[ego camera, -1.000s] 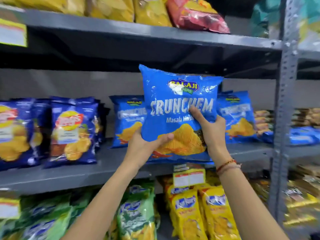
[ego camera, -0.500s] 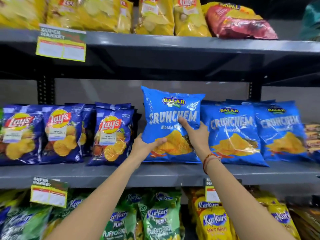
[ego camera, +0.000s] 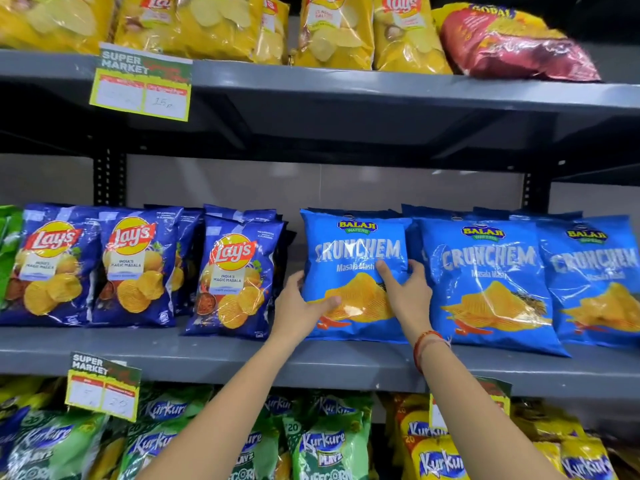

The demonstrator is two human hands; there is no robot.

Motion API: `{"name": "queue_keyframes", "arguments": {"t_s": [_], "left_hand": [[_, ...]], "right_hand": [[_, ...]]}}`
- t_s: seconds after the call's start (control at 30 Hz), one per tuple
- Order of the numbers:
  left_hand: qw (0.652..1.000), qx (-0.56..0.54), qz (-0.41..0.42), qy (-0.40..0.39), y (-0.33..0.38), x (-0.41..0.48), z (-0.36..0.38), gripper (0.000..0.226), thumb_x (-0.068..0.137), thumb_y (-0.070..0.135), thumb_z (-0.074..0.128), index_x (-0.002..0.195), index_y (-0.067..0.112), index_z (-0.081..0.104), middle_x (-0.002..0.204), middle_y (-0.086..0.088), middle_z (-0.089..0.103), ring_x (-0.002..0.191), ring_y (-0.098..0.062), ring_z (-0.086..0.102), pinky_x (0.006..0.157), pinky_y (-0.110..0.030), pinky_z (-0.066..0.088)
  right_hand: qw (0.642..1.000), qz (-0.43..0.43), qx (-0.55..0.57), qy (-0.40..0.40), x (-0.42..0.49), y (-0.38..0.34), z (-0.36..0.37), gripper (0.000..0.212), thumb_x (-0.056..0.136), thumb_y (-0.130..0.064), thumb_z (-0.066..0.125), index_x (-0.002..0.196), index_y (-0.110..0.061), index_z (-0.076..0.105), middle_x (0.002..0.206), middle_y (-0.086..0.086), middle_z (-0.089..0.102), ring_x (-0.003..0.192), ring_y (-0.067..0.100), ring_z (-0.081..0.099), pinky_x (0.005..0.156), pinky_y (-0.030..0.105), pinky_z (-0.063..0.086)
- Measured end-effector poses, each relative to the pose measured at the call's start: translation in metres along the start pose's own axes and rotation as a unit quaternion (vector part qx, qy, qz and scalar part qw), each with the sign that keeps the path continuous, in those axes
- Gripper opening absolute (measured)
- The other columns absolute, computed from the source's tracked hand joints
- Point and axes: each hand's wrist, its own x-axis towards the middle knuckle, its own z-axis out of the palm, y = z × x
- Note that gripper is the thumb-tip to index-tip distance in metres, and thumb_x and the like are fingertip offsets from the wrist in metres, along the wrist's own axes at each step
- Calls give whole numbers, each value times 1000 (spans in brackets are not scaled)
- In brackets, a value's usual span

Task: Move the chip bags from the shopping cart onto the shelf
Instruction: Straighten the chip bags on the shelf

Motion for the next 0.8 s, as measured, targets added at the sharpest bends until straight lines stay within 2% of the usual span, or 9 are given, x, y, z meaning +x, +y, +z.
{"name": "queue_keyframes", "arguments": {"t_s": [0.07, 0.17, 0.23, 0.3, 0.4, 0.5, 0.63, 0.73, 0.8], "left_hand": [[998, -10, 62, 9, 6, -10, -19, 79, 72, 22, 79, 138, 13, 38, 141, -7, 47, 125, -19, 48, 96, -27, 40], [986, -38, 133, 90, 12, -21, -64, 60, 74, 15, 77, 128, 17, 50, 128, -2, 57, 114, -12, 55, 90, -20, 46], [976, -19, 151, 158, 8, -23, -97, 54, 75, 16, 76, 123, 18, 54, 124, 0, 59, 111, -10, 56, 87, -22, 48], [974, 27, 139, 175, -3, -18, -127, 60, 74, 19, 77, 128, 18, 50, 129, -1, 56, 112, -11, 52, 86, -25, 45], [990, 94, 48, 89, -28, -6, -159, 83, 69, 25, 80, 139, 17, 37, 139, -7, 48, 111, -15, 48, 90, -31, 42], [990, 114, -59, -61, -45, 1, -177, 110, 58, 39, 84, 146, 16, 23, 145, -13, 41, 117, -23, 50, 96, -34, 43], [974, 145, -99, -146, -51, 4, -179, 93, 78, 20, 73, 149, 14, 13, 150, -16, 33, 130, -28, 43, 95, -29, 40], [976, 123, -99, -150, -49, 6, -183, 82, 82, 6, 68, 147, 9, 18, 142, -19, 43, 118, -24, 52, 86, -22, 42], [980, 116, -91, -133, -49, 6, -184, 78, 80, 1, 68, 145, 8, 24, 124, -12, 52, 103, -21, 56, 73, -15, 49]], "right_hand": [[993, -67, -81, 60, -8, -5, 1, 64, 87, -37, 65, 137, -6, 41, 133, 16, 50, 127, 33, 44, 100, 40, 38], [967, -189, -117, 123, -33, -22, 10, 54, 88, -32, 63, 134, -9, 46, 129, 13, 51, 119, 31, 48, 93, 44, 42], [973, -213, -64, 55, -50, -32, 24, 44, 87, -30, 65, 126, -12, 52, 120, 4, 55, 111, 26, 54, 90, 44, 48], [981, -176, -26, -80, -65, -42, 41, 47, 84, -34, 68, 124, -16, 53, 112, -3, 56, 103, 21, 57, 86, 43, 51], [955, -99, -67, -270, -77, -48, 70, 72, 79, -41, 73, 138, -14, 41, 119, 4, 55, 98, 16, 54, 82, 28, 43], [919, -67, -116, -370, -85, -46, 95, 96, 74, -43, 77, 148, -11, 25, 136, 9, 51, 112, 21, 54, 88, 27, 43], [896, -59, -112, -427, -89, -43, 111, 100, 71, -30, 83, 147, -17, 20, 109, -5, 49, 105, 19, 52, 83, 21, 39], [901, -78, -121, -409, -86, -35, 118, 104, 69, -22, 84, 148, -21, 17, 95, 0, 54, 96, 23, 54, 80, 25, 39], [907, -78, -112, -398, -86, -32, 122, 100, 68, -18, 85, 146, -22, 22, 89, -1, 55, 99, 27, 55, 81, 27, 41]]}}
